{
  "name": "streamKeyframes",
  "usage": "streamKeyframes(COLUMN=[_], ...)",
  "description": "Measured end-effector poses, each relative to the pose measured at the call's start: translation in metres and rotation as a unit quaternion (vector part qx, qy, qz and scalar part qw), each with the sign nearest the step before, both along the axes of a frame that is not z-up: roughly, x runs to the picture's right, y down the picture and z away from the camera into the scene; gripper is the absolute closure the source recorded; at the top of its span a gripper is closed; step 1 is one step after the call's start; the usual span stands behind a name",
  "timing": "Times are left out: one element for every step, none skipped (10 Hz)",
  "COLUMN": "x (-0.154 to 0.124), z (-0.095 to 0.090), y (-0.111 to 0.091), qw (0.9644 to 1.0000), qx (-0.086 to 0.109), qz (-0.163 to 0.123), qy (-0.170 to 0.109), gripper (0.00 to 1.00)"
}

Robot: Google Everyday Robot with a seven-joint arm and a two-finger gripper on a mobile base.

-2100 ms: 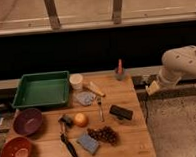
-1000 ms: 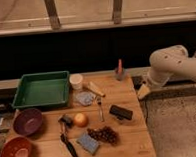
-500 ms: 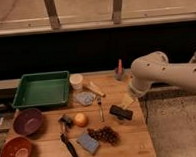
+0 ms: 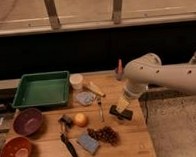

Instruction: Wipe table surface with eraser

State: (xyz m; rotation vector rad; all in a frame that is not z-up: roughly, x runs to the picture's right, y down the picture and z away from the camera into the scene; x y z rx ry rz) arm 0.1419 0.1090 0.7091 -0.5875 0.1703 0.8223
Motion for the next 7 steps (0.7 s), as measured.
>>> streamKeyframes(x=[-0.001, -0.011, -0.026, -0.049, -0.063, -0.078, -0.084], z=[0.002, 0.004, 0.007, 0.013, 0.019, 0.027, 0.036], y=[0.003, 0.007, 0.009, 0.012, 0.014, 0.02, 0.029], qw=[1.0, 0.9997, 0.9991, 0.9977, 0.9969, 0.9961, 0.9953], qx=[-0.002, -0.003, -0.004, -0.006, -0.009, -0.014, -0.021], qz=[-0.008, -0.019, -0.032, -0.05, -0.059, -0.067, -0.076], qy=[-0.005, -0.017, -0.029, -0.044, -0.05, -0.056, -0.056], gripper=[0.25, 0.25, 0.25, 0.25, 0.25, 0.25, 0.25])
